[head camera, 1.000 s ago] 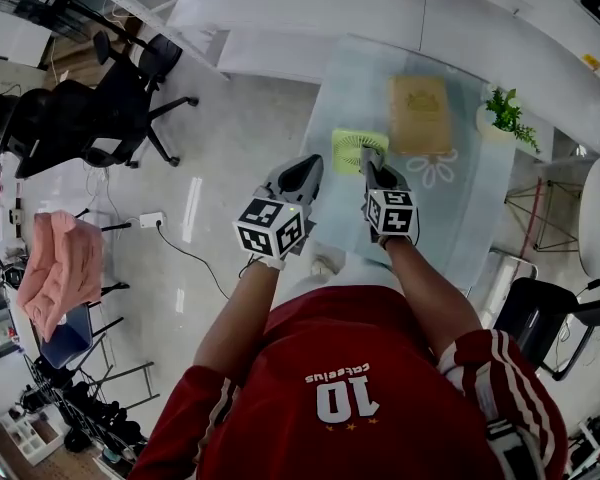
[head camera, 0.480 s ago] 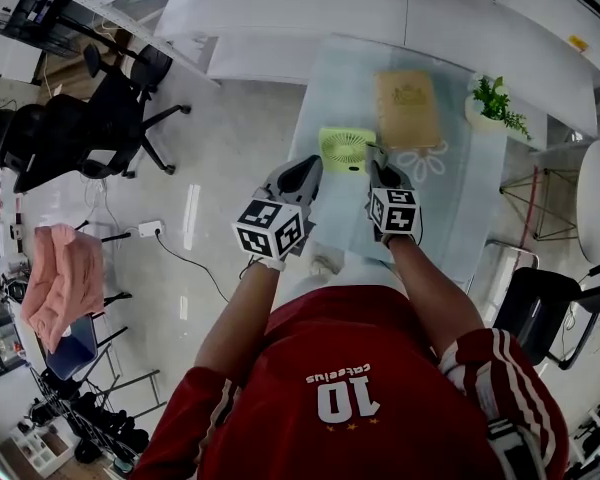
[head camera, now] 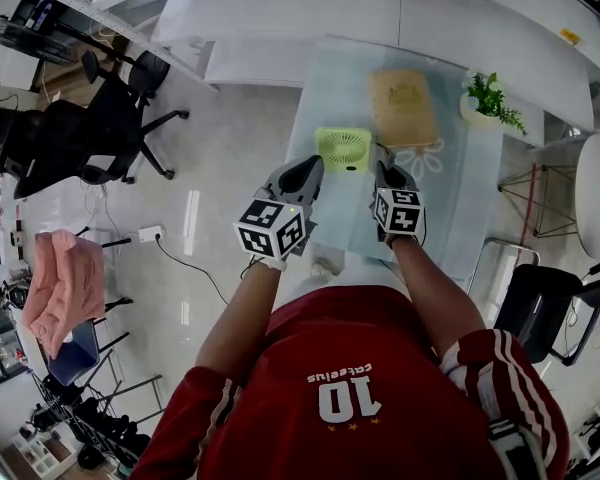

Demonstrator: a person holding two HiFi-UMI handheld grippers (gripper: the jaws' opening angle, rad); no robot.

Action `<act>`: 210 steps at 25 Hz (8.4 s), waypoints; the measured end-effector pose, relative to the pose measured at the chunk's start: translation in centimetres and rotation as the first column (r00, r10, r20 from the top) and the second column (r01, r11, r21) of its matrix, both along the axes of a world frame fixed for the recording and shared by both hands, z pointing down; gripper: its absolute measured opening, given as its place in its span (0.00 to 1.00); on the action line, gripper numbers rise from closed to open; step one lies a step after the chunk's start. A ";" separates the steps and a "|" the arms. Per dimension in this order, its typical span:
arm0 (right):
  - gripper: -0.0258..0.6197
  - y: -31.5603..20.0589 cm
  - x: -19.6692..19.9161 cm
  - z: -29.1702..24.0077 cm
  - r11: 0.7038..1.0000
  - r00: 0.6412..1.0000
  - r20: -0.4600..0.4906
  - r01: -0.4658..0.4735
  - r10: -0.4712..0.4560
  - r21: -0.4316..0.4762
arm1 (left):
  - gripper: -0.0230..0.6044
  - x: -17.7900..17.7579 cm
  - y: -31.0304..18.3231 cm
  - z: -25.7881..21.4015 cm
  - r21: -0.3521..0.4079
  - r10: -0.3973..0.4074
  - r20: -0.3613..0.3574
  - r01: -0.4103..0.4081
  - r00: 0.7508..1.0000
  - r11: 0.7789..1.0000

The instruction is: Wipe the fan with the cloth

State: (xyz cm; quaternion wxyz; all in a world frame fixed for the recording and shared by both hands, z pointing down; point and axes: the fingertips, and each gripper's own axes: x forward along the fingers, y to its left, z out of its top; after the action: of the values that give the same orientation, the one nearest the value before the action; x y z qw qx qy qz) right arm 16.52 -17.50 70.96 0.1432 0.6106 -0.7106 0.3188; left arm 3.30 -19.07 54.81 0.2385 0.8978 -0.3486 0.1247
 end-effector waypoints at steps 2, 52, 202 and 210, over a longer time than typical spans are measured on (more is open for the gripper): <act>0.07 0.1 0.0 -0.2 1.000 1.000 -0.003 -0.003 0.003 0.004 | 0.03 0.0 0.1 -0.3 0.006 0.003 -0.002 -0.003 1.000 1.000; 0.06 -0.6 -13.4 1.5 0.971 0.970 0.055 0.237 -0.238 0.027 | 0.03 -10.1 1.0 1.0 -0.021 -0.180 0.040 0.181 0.983 0.983; 0.07 25.6 -2.2 -50.9 0.722 0.974 -0.112 -0.067 0.198 0.688 | 0.03 -12.1 18.3 -35.9 0.567 0.268 -0.261 -0.077 0.927 0.820; 0.07 26.3 -2.7 -51.8 0.718 0.964 -0.158 -0.046 0.214 0.694 | 0.03 -13.5 18.2 -36.1 0.588 0.226 -0.245 -0.041 0.943 0.808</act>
State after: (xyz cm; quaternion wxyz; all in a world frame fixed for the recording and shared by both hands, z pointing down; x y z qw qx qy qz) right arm 13.84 8.81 19.15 -0.0348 0.7009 -0.7119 -0.0282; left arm -10.20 -0.84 18.71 -0.0026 0.9583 -0.2641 -0.1088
